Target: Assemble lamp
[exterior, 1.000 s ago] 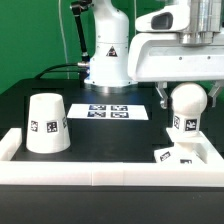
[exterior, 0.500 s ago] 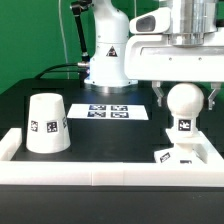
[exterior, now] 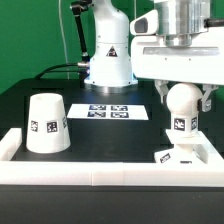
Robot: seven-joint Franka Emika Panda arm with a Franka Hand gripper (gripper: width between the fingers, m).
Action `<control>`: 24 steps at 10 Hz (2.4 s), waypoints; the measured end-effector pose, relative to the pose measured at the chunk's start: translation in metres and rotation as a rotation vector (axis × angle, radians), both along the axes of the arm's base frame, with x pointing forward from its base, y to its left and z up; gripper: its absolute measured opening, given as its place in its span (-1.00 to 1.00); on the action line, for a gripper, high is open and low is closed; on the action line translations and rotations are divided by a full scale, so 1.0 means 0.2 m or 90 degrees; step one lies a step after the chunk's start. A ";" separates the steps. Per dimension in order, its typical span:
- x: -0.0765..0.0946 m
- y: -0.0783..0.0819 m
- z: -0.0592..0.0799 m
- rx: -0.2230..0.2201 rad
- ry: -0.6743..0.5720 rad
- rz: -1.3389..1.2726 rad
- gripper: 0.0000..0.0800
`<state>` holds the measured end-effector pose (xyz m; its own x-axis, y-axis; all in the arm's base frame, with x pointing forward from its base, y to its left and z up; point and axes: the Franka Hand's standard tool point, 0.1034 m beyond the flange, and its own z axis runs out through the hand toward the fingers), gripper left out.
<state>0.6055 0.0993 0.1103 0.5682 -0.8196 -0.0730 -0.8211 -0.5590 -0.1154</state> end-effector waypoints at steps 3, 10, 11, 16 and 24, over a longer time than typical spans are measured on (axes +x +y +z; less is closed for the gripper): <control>-0.01 0.04 0.00 0.029 0.034 -0.180 0.45; -0.01 0.07 0.01 0.051 0.050 -0.223 0.72; -0.02 0.08 0.01 0.050 0.046 -0.197 0.74; -0.05 0.04 0.02 0.035 0.000 0.107 0.75; -0.04 -0.02 0.01 -0.046 -0.073 0.773 0.75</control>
Offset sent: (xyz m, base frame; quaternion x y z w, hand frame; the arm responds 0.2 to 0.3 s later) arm 0.0000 0.0065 0.0001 -0.0197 -0.0226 0.2043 0.9785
